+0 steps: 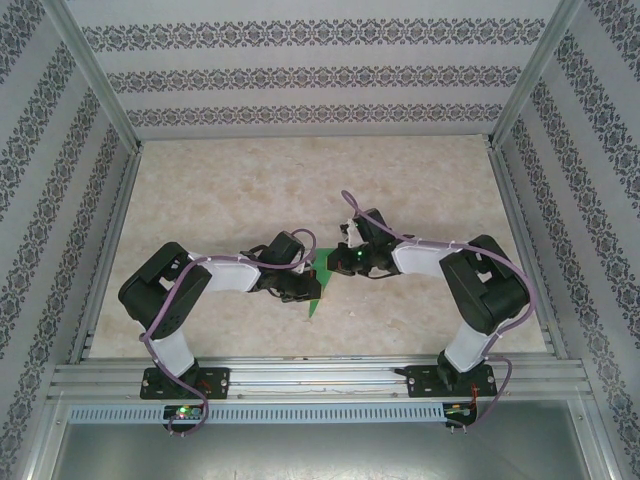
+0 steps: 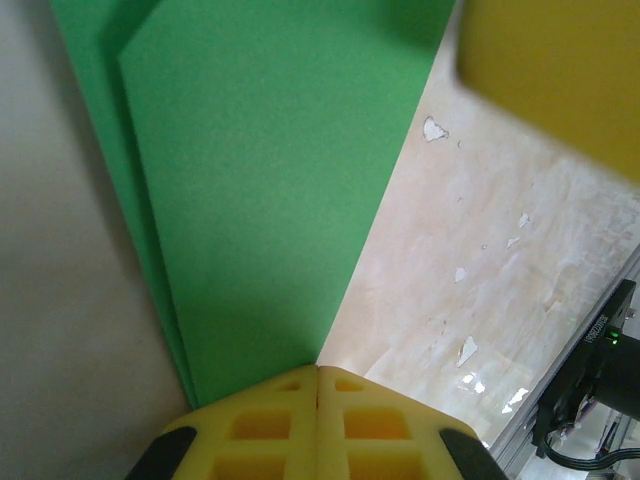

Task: Fold a paper plane with a square sheet of paper (fold left side to right side)
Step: Fold the wing for the fifth time at the center of the table.

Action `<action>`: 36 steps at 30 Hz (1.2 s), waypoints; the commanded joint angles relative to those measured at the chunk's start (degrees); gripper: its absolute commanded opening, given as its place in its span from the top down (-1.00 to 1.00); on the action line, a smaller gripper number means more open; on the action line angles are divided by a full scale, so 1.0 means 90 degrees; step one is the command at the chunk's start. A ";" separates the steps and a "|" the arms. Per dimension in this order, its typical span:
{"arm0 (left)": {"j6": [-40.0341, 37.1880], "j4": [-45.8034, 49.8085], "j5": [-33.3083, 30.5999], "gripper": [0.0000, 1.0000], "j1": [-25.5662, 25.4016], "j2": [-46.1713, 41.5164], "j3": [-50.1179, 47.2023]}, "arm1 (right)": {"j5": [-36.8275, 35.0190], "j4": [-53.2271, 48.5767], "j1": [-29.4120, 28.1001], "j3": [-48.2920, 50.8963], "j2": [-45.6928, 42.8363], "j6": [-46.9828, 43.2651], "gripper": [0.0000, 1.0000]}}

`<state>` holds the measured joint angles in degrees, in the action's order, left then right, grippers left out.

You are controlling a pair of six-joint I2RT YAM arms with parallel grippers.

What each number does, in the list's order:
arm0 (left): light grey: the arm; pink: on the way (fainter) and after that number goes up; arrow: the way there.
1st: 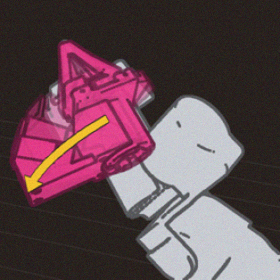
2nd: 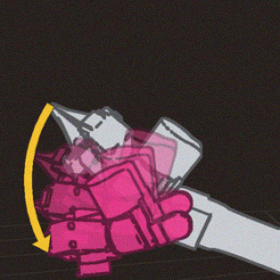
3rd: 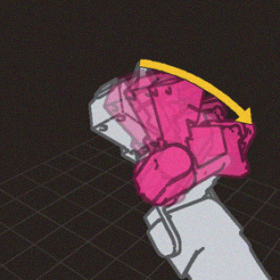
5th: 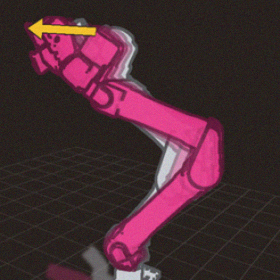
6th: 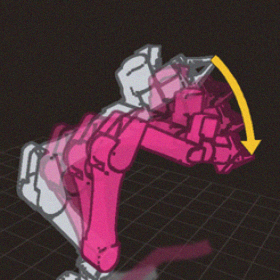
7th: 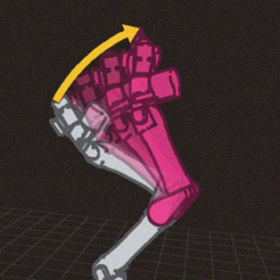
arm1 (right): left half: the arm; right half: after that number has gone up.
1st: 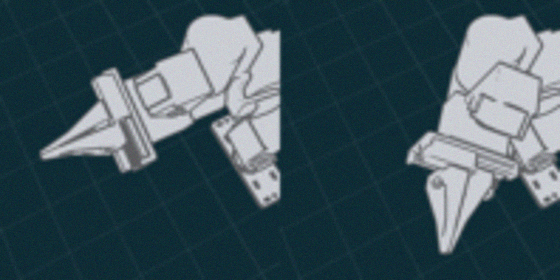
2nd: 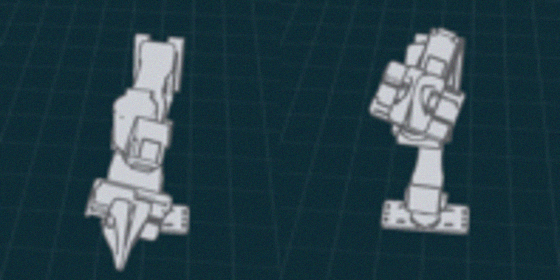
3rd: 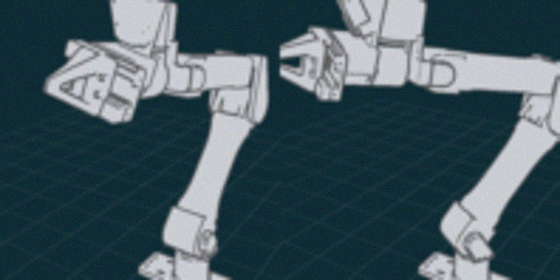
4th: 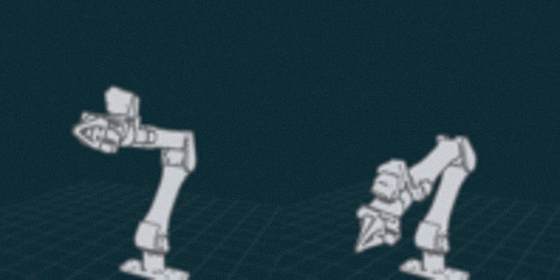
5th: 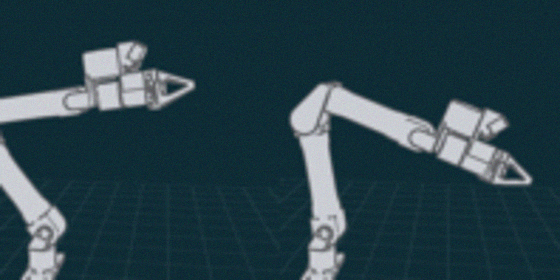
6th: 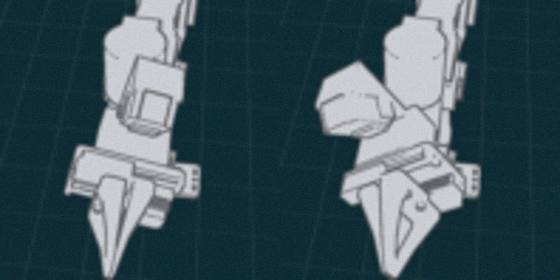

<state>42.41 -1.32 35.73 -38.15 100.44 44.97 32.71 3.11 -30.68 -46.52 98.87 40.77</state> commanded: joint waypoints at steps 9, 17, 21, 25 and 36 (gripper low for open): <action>-0.0122 0.0763 -0.0635 1.00 -0.0072 0.0048 -0.0401 | -0.0494 0.0160 0.0032 -0.0221 0.0628 -0.0196 1.00; -0.0090 0.0788 -0.0710 1.00 -0.0065 0.0041 -0.0615 | -0.0569 -0.0078 0.0435 -0.0326 0.0737 -0.0444 1.00; -0.0021 0.0657 -0.0694 1.00 -0.0068 0.0049 -0.0745 | -0.0587 -0.0249 0.0670 -0.0486 0.0788 -0.0598 1.00; 0.0023 0.0539 -0.0678 1.00 -0.0068 0.0054 -0.0817 | -0.0644 -0.0489 0.0926 -0.0724 0.0915 -0.0791 1.00; 0.0145 0.0080 -0.0486 1.00 -0.0069 -0.0027 -0.0856 | -0.0457 -0.0902 0.1348 -0.1264 0.0850 -0.1045 1.00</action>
<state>42.85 -7.57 34.28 -38.26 98.48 40.49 29.71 -3.07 -18.83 -56.18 107.44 32.97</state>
